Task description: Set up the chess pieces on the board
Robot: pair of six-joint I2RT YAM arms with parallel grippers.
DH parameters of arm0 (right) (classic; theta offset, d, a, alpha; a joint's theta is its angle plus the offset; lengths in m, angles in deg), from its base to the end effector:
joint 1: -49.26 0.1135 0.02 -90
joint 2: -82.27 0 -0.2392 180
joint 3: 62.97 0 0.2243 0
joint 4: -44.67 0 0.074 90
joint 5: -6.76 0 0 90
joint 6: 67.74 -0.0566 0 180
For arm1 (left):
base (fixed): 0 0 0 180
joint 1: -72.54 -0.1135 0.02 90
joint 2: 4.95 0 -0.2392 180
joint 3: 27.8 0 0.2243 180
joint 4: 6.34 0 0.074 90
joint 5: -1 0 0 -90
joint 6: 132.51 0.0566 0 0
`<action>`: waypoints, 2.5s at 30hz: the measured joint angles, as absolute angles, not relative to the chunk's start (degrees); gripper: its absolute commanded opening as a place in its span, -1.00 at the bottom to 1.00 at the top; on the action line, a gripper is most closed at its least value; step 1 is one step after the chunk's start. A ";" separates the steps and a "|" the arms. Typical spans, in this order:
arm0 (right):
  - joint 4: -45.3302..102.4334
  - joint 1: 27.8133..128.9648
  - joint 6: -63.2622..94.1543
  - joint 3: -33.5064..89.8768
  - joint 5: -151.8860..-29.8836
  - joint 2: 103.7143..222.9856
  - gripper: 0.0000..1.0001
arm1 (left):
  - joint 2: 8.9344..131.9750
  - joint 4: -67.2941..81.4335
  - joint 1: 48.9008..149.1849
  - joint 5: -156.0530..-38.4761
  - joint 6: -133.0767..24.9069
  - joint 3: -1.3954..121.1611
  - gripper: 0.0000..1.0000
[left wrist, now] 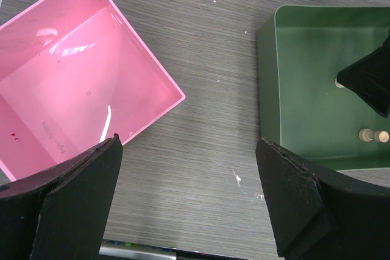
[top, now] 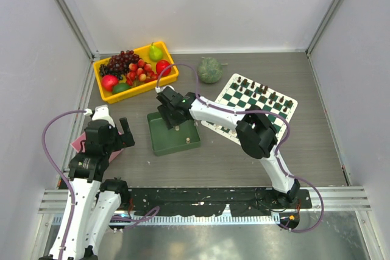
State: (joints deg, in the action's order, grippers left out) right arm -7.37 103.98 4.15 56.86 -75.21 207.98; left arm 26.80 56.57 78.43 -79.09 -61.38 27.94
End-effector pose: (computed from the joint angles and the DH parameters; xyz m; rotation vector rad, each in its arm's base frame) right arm 0.2674 0.3643 0.1746 -0.7652 2.4797 0.2963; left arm 0.1228 -0.0029 0.2490 -0.3448 2.2117 -0.0397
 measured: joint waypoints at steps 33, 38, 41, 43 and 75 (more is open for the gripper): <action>-10.01 104.00 -4.09 57.45 -72.46 209.47 -0.40 | 26.80 56.57 78.43 -79.09 -61.38 27.94 0.98; -10.18 104.00 -4.15 57.45 -72.13 209.77 -0.53 | 26.80 56.57 78.43 -79.09 -61.38 27.94 0.98; -10.21 104.00 -3.85 57.45 -71.89 209.75 -0.59 | 26.80 56.57 78.43 -79.09 -61.36 27.94 0.98; -9.92 104.02 -3.34 57.06 -71.85 209.51 -0.61 | 26.80 56.57 78.43 -79.09 -61.38 27.94 0.98; -10.21 91.30 -14.80 -3.81 -64.65 144.90 -0.60 | 26.75 56.55 78.43 -79.18 -61.36 27.94 0.98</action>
